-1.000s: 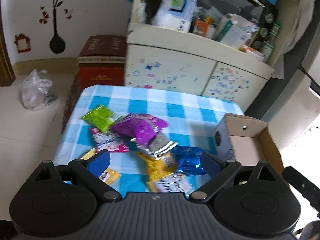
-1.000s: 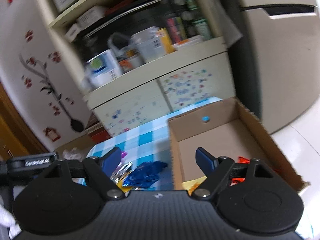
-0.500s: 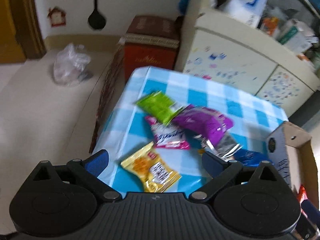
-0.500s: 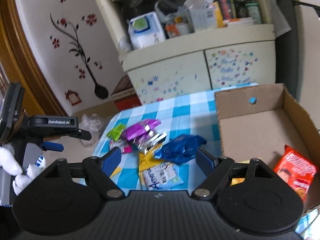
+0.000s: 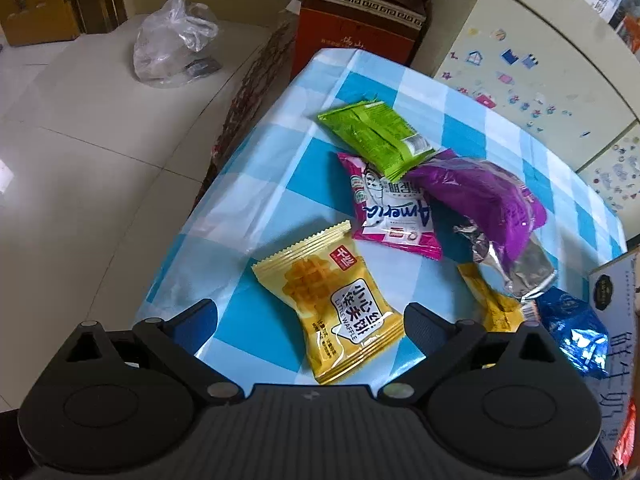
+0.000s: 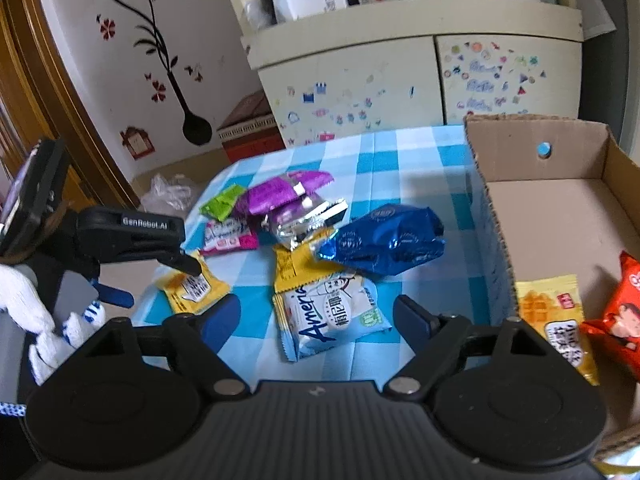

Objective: Organize snacks
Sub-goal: 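Grasp the white Amerio bag with the right tool while the left tool approaches another waffle pack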

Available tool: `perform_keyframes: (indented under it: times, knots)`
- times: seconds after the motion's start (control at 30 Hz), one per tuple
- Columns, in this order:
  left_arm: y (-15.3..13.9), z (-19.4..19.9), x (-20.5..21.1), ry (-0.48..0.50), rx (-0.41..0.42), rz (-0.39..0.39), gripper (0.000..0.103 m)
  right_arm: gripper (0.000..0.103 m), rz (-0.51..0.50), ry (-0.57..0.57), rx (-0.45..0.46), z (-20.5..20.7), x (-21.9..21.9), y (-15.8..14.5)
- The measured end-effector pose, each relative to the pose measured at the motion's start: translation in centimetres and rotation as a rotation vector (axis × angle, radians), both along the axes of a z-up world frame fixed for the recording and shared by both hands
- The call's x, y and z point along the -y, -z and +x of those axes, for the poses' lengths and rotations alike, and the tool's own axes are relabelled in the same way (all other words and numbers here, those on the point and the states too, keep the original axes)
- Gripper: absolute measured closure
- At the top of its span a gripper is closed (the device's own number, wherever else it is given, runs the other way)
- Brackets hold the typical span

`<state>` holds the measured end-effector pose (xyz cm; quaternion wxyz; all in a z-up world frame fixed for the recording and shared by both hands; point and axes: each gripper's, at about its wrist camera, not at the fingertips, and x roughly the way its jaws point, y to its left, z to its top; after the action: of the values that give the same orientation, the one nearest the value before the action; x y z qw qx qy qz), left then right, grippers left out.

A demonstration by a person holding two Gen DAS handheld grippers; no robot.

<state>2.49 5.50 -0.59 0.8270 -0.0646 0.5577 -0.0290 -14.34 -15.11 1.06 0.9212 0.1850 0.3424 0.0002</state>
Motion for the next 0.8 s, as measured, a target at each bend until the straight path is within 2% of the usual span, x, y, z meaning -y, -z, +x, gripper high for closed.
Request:
perform_keyframes:
  times: [0.13, 0.27, 0.4, 0.7, 0.8]
  knots:
    - [0.6, 0.3, 0.4, -0.009, 0.003, 0.016, 0.002, 0.016, -0.038, -0.005, -0.023, 1.0, -0.4, 1.1]
    - [1.3, 0.8, 0.3, -0.040, -0.020, -0.009, 0.002, 0.013, -0.039, -0.002, -0.044, 1.7, -0.2, 2.0]
    - [1.8, 1.1, 0.7, -0.039, -0.024, -0.003, 0.001, 0.012, -0.038, 0.001, -0.054, 2.5, -0.1, 2.7]
    - [2.4, 0.7, 1.8, -0.009, -0.011, 0.101, 0.000, 0.010, -0.072, -0.034, -0.072, 4.0, -1.0, 4.3]
    - [2.5, 0.5, 1.6, -0.017, -0.011, 0.110, 0.000, 0.011, -0.094, -0.078, -0.074, 3.9, -1.8, 4.2]
